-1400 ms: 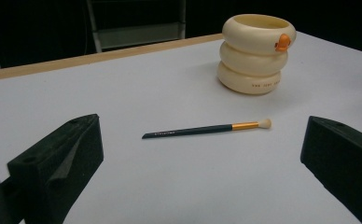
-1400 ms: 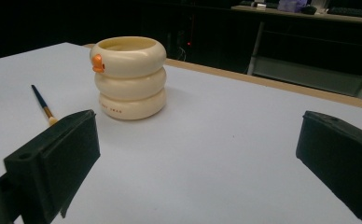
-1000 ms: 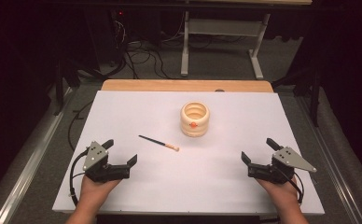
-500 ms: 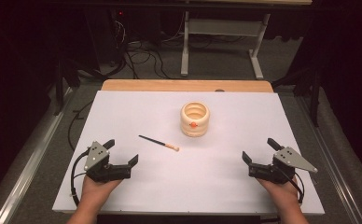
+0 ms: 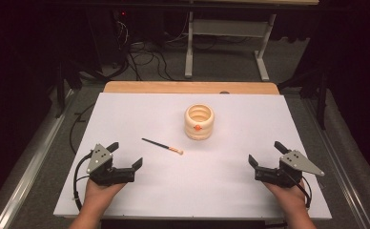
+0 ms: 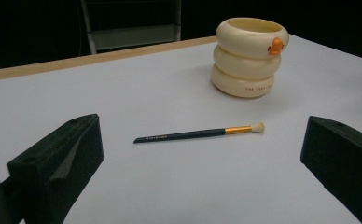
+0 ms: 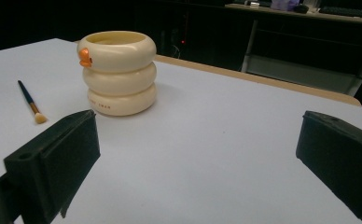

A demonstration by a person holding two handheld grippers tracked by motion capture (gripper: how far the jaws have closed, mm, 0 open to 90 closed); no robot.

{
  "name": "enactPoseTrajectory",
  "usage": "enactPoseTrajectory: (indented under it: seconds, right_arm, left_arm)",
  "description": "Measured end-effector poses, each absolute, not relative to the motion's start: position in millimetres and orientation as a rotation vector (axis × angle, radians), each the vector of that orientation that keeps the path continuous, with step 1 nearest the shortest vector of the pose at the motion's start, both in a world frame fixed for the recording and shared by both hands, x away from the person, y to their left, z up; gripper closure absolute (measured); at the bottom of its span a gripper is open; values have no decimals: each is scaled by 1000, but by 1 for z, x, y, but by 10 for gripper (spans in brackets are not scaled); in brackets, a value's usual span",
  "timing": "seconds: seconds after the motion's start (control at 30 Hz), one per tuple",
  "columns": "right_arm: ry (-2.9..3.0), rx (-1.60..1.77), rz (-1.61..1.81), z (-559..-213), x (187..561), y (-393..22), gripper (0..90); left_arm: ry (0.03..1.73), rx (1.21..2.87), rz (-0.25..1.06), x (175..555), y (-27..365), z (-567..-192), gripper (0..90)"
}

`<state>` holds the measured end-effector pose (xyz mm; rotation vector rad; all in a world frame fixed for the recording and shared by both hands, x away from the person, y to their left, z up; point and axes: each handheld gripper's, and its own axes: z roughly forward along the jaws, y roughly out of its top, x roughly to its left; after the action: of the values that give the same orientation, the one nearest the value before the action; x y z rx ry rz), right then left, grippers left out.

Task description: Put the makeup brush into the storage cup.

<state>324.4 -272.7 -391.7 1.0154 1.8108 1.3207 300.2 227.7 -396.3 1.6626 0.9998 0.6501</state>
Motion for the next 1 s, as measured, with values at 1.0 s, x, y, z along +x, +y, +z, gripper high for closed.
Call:
enactPoseTrajectory:
  seconds: [1.0]
  right_arm:
    - [1842,1013,1285,-395,326,-269,8]
  left_arm:
    - [1174,1714,642,312,242,-409,1]
